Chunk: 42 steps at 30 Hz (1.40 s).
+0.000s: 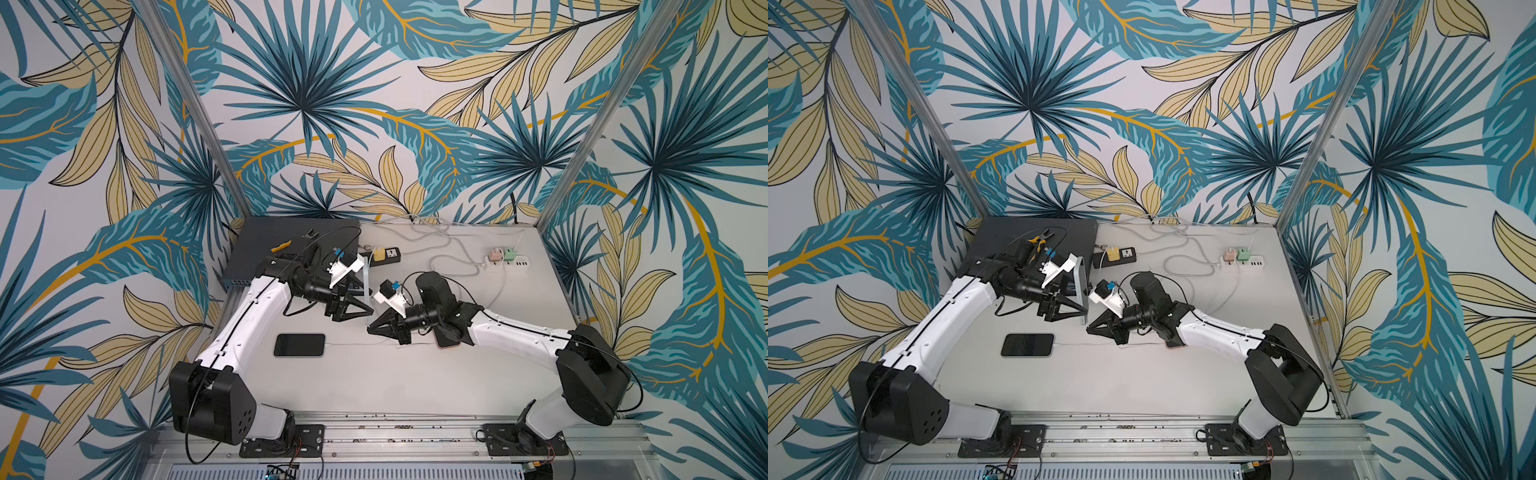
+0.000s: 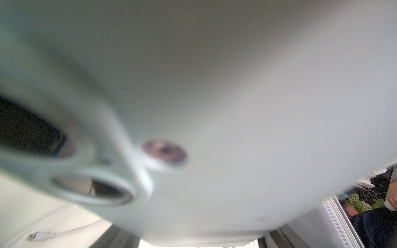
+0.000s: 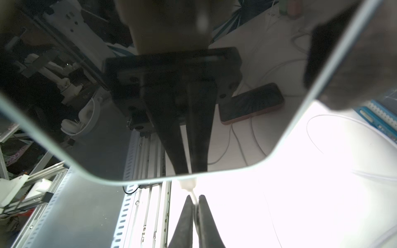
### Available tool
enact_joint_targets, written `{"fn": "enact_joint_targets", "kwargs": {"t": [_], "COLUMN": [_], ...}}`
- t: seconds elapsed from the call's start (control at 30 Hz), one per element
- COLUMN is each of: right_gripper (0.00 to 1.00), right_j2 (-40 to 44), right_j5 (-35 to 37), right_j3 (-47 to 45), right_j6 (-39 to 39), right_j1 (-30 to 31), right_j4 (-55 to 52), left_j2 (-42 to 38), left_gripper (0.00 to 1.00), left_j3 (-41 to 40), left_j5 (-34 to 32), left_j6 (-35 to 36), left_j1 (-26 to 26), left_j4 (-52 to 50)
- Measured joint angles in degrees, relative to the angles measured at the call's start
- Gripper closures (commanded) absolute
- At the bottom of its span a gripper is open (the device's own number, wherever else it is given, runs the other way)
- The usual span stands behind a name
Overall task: Unplug the charging cable from the phone
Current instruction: Remove the charging cable from the phone.
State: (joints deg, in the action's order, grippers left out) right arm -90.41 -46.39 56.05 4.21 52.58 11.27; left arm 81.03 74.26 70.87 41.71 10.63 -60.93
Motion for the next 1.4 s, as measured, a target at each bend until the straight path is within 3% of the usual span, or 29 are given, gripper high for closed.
{"fn": "enact_joint_targets", "kwargs": {"t": [0.13, 0.9, 1.4], "right_gripper": [1.0, 1.0, 1.0], "right_j2": [0.0, -0.87, -4.24], "right_j5": [0.02, 0.02, 2.08], "right_j3": [0.0, -1.05, -5.68], "right_j6": [-0.11, -1.16, 3.39], "right_j1": [0.02, 0.04, -1.09], "right_j4": [0.0, 1.92, 6.73], "left_j2": [0.0, 0.0, -0.02], "left_gripper": [0.59, 0.59, 0.59], "left_j3": [0.0, 0.0, 0.0], "left_j5": [0.0, -1.44, -0.2], "left_j6": [0.02, 0.04, 0.98], "left_j1": [0.0, -0.24, -1.2], "left_j4": [0.0, -0.39, -1.14]}}
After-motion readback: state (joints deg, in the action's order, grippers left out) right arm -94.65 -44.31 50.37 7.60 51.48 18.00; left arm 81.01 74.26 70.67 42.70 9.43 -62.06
